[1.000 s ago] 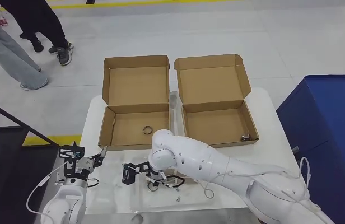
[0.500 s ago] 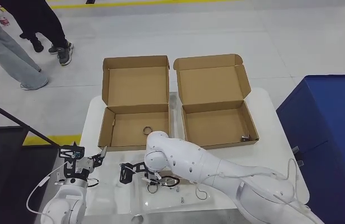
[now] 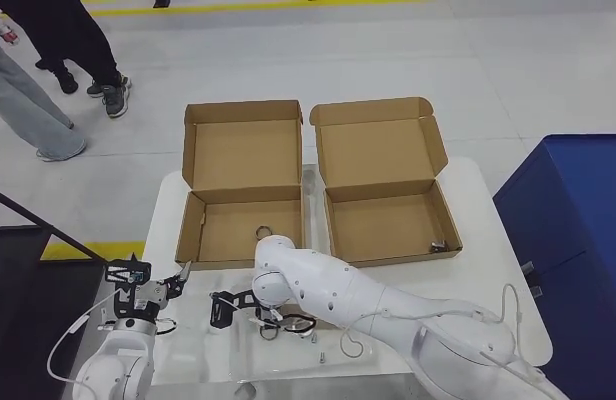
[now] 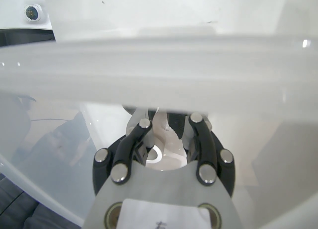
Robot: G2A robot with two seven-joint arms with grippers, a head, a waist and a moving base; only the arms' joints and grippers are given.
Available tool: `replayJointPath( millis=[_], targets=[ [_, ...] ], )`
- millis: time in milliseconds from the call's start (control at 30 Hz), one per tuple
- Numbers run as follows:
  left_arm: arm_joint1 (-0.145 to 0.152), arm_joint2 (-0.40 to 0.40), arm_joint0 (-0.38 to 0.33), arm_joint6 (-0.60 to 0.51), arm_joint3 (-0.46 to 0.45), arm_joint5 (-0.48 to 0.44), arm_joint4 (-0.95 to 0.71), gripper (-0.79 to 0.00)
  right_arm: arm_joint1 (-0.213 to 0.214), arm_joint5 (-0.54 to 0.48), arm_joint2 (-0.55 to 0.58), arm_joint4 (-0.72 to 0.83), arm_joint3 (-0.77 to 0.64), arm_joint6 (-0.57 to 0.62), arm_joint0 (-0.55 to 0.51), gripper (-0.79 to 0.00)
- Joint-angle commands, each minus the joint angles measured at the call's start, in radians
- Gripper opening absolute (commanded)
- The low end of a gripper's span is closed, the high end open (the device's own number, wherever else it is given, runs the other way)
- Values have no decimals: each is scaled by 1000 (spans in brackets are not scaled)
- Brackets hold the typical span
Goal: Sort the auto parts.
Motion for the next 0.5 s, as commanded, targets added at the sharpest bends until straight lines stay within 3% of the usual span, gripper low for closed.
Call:
replayJointPath(
  millis=[0, 267, 467],
  targets=[
    [0, 0, 0, 0, 0, 0, 0, 0, 2, -2, 0, 11, -8, -2, 8, -785],
    [0, 0, 0, 0, 0, 0, 0, 0, 39, 29, 0, 76, -89, 29, 29, -785],
    [0, 0, 0, 0, 0, 0, 0, 0, 121, 78, 0, 212, -241, 78, 65, -785]
  ],
)
